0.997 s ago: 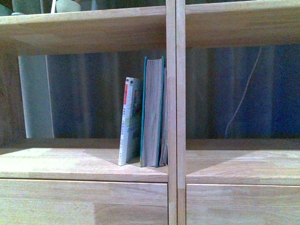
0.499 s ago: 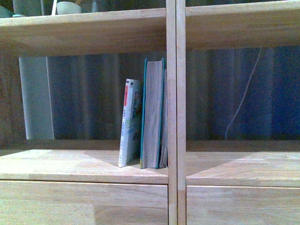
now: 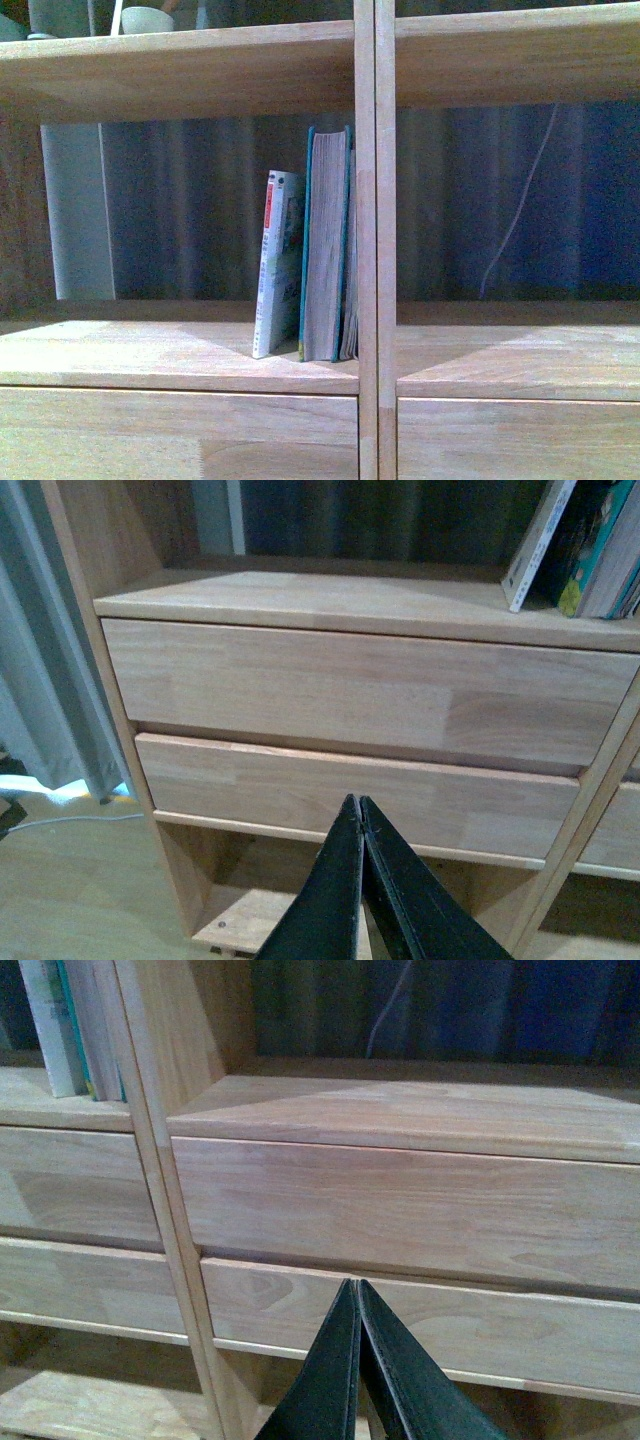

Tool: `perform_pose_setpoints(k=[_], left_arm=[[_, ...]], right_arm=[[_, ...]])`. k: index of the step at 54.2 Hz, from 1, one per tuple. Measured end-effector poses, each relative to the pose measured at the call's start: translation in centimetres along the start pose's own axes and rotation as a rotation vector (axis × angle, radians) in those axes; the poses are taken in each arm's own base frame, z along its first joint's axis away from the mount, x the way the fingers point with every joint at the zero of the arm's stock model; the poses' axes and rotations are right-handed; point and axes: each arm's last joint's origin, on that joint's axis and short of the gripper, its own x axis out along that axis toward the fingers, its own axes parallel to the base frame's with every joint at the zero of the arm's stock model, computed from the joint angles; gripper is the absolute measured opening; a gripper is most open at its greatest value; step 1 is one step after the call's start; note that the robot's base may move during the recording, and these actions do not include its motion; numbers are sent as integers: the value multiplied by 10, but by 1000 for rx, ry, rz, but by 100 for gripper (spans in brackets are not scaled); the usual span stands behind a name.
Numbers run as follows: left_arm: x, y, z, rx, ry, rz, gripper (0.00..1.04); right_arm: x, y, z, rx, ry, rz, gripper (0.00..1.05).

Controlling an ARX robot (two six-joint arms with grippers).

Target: Organize books on shelf

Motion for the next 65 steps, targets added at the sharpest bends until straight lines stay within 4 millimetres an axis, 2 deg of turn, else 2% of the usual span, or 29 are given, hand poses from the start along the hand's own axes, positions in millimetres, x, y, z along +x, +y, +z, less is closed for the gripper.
perform_pose_setpoints(k=[23,35,39,50,53,65], left_arm=[[-1,0,0,-2,-5,0,5],[-1,0,0,-1,-5,0,42],[-1,0,0,-1,-5,0,61],[-1,0,0,-1,-5,0,96],[-1,0,0,0,-5,0,98],[-1,0,0,0,-5,0,97]], right_arm=[[0,0,0,-1,0,0,4],[0,0,0,-1,0,0,42],[0,0,0,-1,0,0,59],[0,0,0,-1,0,0,92],[0,0,0,-1,0,0,99],[0,0,0,-1,0,0,98]])
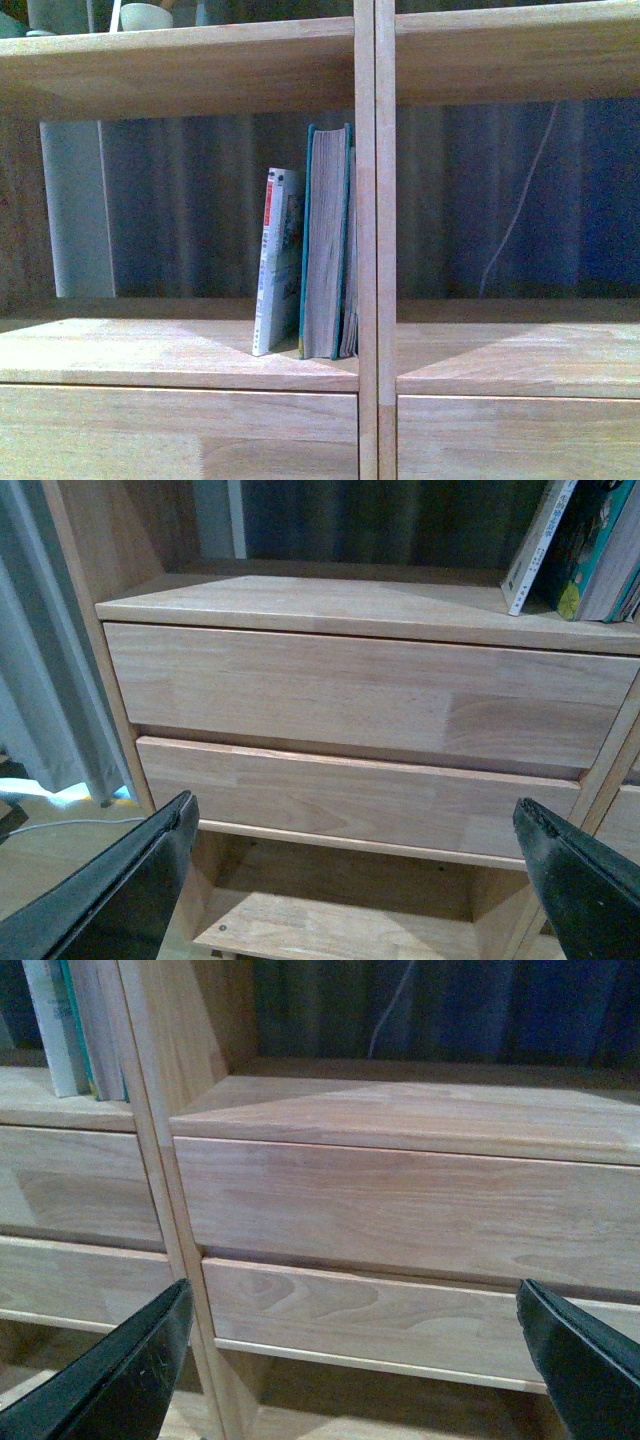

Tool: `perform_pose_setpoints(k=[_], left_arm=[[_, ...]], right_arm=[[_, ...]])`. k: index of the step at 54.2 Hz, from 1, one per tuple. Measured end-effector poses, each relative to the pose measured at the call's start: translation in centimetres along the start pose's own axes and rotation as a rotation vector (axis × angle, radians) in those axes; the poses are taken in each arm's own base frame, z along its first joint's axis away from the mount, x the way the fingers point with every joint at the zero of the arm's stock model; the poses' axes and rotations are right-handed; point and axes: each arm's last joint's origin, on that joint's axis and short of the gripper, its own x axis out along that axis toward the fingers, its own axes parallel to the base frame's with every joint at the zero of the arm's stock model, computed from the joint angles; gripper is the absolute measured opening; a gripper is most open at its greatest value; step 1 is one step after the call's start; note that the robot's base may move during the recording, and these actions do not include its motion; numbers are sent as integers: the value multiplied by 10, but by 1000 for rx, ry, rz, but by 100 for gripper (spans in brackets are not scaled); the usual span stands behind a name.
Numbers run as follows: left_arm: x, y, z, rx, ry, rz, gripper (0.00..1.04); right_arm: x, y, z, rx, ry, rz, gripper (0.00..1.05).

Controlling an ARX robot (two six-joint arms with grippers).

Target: Organize books on shelf

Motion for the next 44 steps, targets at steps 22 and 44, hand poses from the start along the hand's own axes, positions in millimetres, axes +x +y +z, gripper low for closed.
perform_pose_setpoints(k=[22,44], left_arm=[[0,0,0,0,0,0,97],[0,0,0,0,0,0,97]], right_arm=[[0,0,0,0,0,0,98],[0,0,0,0,0,0,98]])
